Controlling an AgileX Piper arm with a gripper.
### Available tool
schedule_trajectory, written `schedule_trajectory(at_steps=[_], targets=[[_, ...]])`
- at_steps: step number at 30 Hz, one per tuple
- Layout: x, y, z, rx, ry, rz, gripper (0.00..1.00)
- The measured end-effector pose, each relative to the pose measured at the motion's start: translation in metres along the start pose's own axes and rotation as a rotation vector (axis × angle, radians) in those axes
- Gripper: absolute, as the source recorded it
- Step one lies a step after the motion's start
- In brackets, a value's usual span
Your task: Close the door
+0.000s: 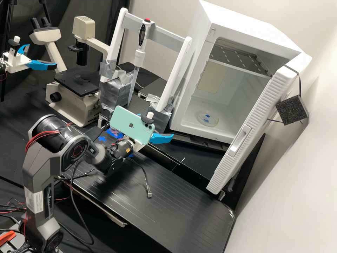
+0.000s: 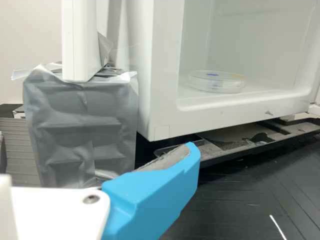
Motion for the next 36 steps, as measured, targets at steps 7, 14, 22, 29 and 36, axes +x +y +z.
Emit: schedule_trajectory(at_steps=[7,14,22,29,36], targets=[[0.000,0.000,0.000,0.000,0.000,0.000,1.00],[-0.014,0.012,0.012,-0.009,-0.013,0.023,1.00],[-0.060,0.070,0.030,0.035,0.045,0.244,1.00],[-0.103,0.123,0.042,0.062,0.046,0.474,1.00],[-0.115,0.153,0.057,0.052,-0.002,0.585,1.00]])
